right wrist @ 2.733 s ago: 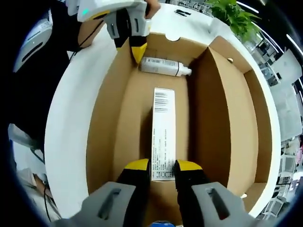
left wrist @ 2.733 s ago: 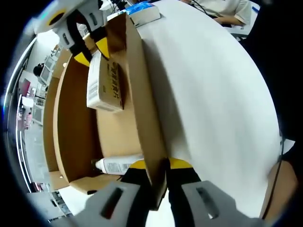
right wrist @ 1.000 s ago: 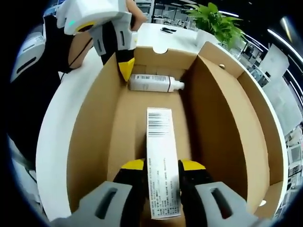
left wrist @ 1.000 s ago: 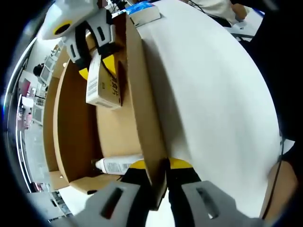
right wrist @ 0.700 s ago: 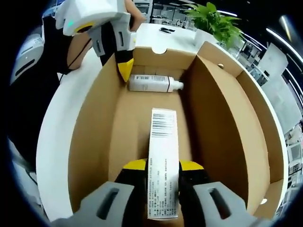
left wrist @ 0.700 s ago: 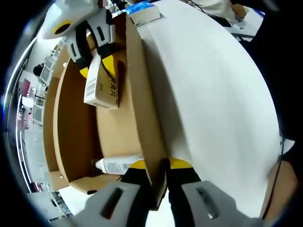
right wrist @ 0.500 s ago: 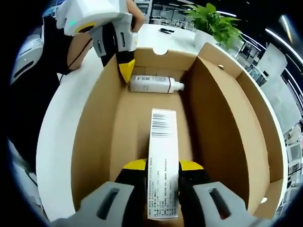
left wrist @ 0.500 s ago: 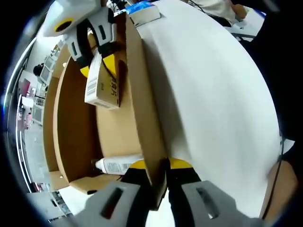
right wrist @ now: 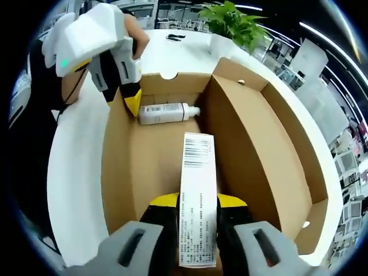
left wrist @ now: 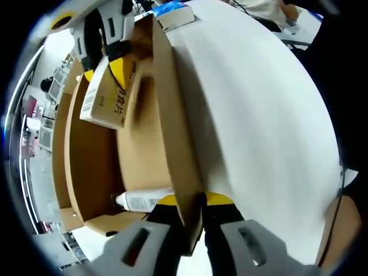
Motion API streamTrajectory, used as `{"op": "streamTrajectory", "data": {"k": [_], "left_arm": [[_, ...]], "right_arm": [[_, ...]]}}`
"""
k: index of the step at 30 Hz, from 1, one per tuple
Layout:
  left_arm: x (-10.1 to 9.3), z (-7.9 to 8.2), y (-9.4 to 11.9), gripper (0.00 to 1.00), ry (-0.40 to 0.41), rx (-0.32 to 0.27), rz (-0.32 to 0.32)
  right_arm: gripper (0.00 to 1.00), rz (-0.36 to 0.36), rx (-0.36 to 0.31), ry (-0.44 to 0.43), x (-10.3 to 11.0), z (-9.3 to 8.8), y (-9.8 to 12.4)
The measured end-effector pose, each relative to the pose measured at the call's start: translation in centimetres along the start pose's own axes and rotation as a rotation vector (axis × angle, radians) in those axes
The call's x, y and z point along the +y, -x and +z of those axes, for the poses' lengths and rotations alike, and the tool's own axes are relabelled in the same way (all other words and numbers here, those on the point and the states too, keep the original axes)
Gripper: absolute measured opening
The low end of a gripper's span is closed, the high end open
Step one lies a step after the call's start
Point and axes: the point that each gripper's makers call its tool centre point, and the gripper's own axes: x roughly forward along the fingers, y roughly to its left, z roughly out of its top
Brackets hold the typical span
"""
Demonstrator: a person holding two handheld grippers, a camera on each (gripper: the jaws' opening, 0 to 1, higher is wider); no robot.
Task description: Operate the shoe box by opening the lid, removing the specified soft item, and placing it in the target area until the item is outside and the box remains undamaged.
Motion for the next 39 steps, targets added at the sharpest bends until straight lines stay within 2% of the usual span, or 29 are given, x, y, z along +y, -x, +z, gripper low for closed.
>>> {"op": "streamTrajectory", "data": {"k": [3, 5, 12, 22, 27, 34, 37, 39], "left_arm": [[0.2, -0.1, 0.0, 0.09, 0.0, 0.001, 0.0], [0.2, -0.1, 0.0, 0.09, -0.001, 0.004, 0.0], [0.6, -0.3, -0.1, 0.09, -0.001, 0.005, 0.001], [1.0, -0.4, -0.1, 0.09, 0.002, 0.006, -0.001], [0.8, -0.3, 0.0, 0.09, 0.003, 0.006, 0.0], [0.2, 0.1, 0.1, 0.09, 0.004, 0.006, 0.001], [0.1, 0.2, 0.1, 0.09, 0.005, 0.003, 0.001], [0.0, 0.2, 0.1, 0.09, 0.004, 0.006, 0.001]], "right_arm": [[0.21, -0.011, -0.002, 0.01, 0.2, 0.5, 0.4], [0.21, -0.038, 0.04, -0.029, 0.0, 0.2, 0.6], [0.21, -0.053, 0.011, 0.009, 0.6, 1.2, 1.4], [0.21, -0.092, -0.028, -0.008, -0.1, 1.8, 2.3], [0.21, -0.089, -0.077, -0.043, -0.1, 2.3, 2.5], [0.21, -0.096, -0.078, -0.056, -0.4, 1.8, 2.7], [0.21, -0.101, -0.094, -0.127, -0.5, 1.9, 2.9], [0.21, -0.106, -0.094, -0.128, -0.7, 1.8, 3.2]]}}
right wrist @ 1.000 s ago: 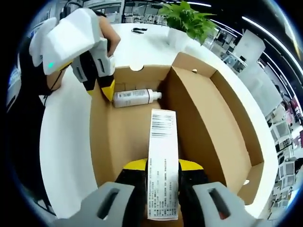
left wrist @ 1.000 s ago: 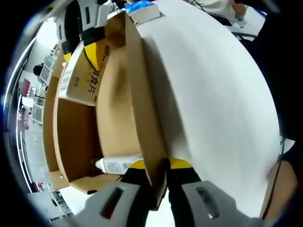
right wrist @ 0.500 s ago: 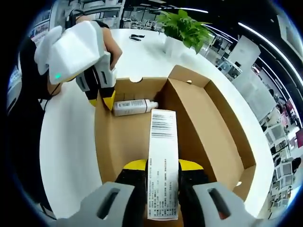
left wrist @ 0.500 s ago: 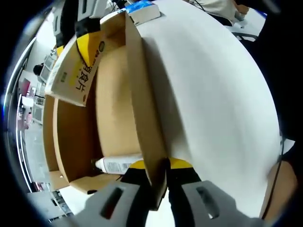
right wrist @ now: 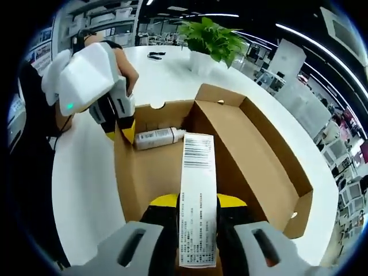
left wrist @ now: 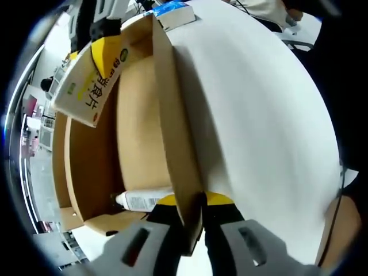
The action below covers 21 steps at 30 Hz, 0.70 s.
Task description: Operate the shoe box by opening the lid, removing the specified soft item, and placing it in the target area until the item is outside and the box remains undamaged.
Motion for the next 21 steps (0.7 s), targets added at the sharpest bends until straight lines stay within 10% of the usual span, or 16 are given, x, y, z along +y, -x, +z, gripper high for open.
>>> {"op": "streamTrajectory", "data": {"k": [5, 21], "left_arm": [[0.0, 0.0, 0.0, 0.09, 0.001, 0.011, 0.001], [0.7, -0.2, -0.1, 0.09, -0.003, 0.012, 0.0]], "right_arm": [[0.21, -0.042, -0.013, -0.124, -0.9, 0.1, 0.8], [0.21, -0.086, -0.055, -0.083, -0.6, 0.8, 2.7]]}}
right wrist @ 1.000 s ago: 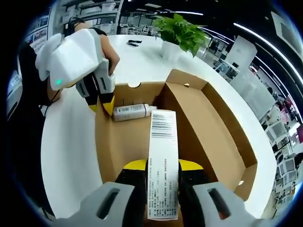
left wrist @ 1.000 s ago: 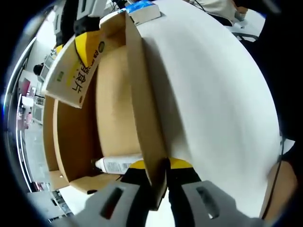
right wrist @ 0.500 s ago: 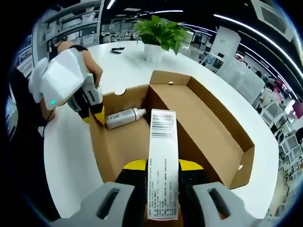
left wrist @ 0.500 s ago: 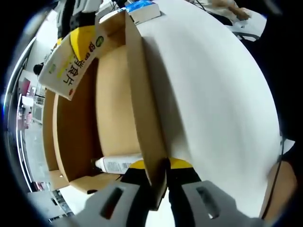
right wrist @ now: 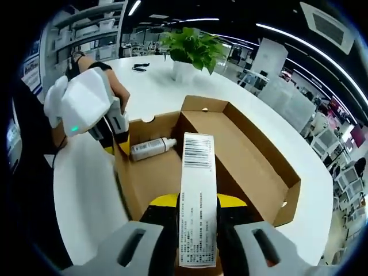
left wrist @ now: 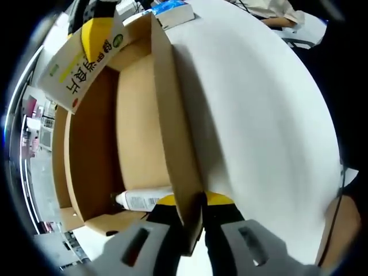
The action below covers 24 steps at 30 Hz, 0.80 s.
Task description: Operate the shoe box by opening the lid, removing the specified soft item, and placing it in the target area until the item is outside and the box remains undamaged.
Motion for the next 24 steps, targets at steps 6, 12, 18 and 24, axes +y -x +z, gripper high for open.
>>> {"op": "streamTrajectory", "data": {"k": [6, 12, 18, 24], "left_arm": [[0.1, 0.0, 0.1, 0.09, 0.001, 0.0, 0.001], [0.1, 0.0, 0.1, 0.09, -0.001, 0.003, 0.001], [0.0, 0.0, 0.1, 0.09, -0.002, 0.004, 0.002], [-0.1, 0.0, 0.1, 0.09, -0.001, 0.009, 0.003]], "right_arm": [[0.21, -0.014, -0.034, -0.022, -0.1, 0.7, 1.0], [0.21, -0.025, -0.065, -0.043, -0.2, 1.3, 1.8], [0.21, -0.028, -0.088, -0.058, 0.2, 1.6, 2.7], [0.21, -0.047, -0.101, -0.065, 0.1, 1.5, 3.5]]}}
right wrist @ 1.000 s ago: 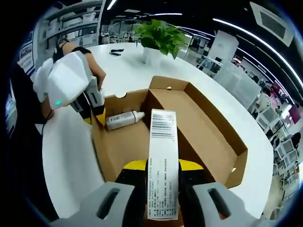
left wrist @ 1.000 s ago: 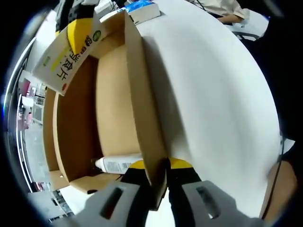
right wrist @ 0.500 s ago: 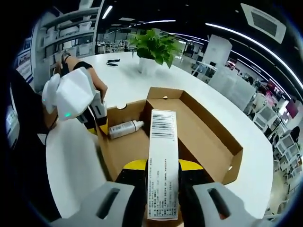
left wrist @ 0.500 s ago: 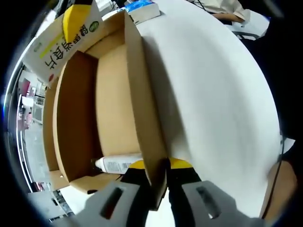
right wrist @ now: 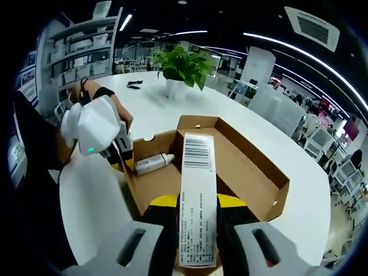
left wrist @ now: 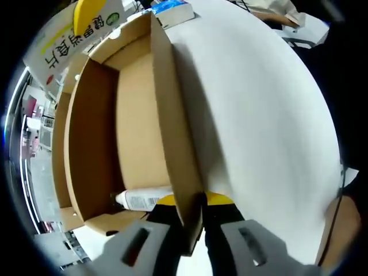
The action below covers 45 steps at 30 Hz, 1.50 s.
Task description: Operate the shoe box by opening the lid, removing the specified soft item, and placing it in the target area until the item is outside and the box remains undamaged.
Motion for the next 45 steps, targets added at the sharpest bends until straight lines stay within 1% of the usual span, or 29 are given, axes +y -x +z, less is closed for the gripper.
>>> {"op": "streamTrajectory", "data": {"k": [3, 8, 11, 15, 18, 21, 25, 31, 34, 36, 40, 45], "left_arm": [[0.0, 0.0, 0.0, 0.09, 0.003, 0.008, 0.0], [-0.1, -0.1, 0.0, 0.09, 0.005, 0.005, -0.001], [-0.1, -0.1, 0.1, 0.09, 0.006, 0.007, 0.0], [-0.1, -0.1, 0.1, 0.09, 0.004, 0.006, 0.0], [-0.1, -0.1, 0.1, 0.09, 0.005, 0.007, -0.001], [-0.1, -0.1, 0.1, 0.09, 0.006, 0.007, -0.001], [-0.1, -0.1, 0.1, 0.09, 0.005, 0.005, -0.001], [-0.1, -0.1, 0.1, 0.09, 0.007, 0.009, -0.002], [-0.1, -0.1, 0.0, 0.09, 0.006, 0.02, 0.001], [-0.1, -0.1, 0.0, 0.09, 0.006, 0.02, 0.0], [-0.1, -0.1, 0.0, 0.09, 0.008, 0.016, 0.0], [-0.1, -0.1, 0.0, 0.09, 0.005, 0.013, 0.0]], "right_arm": [[0.21, -0.006, -0.012, -0.008, -0.2, 0.2, 0.2], [0.21, -0.009, -0.04, -0.026, -0.3, 0.6, 0.6], [0.21, -0.018, -0.042, -0.02, -0.5, 0.3, 0.9], [0.21, -0.017, -0.057, -0.049, -0.8, 0.1, 1.4], [0.21, -0.03, -0.065, -0.039, -1.2, 0.0, 1.9], [0.21, -0.034, -0.079, -0.051, -1.5, -0.1, 2.6], [0.21, -0.04, -0.1, -0.065, -1.7, -0.1, 3.3], [0.21, -0.054, -0.107, -0.071, -1.7, -0.7, 4.2], [0.21, -0.065, -0.125, -0.094, -1.6, -1.2, 5.0], [0.21, -0.065, -0.12, -0.096, -1.4, -1.6, 5.2], [0.21, -0.091, -0.13, -0.105, -1.7, -1.5, 6.4], [0.21, -0.114, -0.136, -0.107, -1.8, -1.6, 7.4]]}}
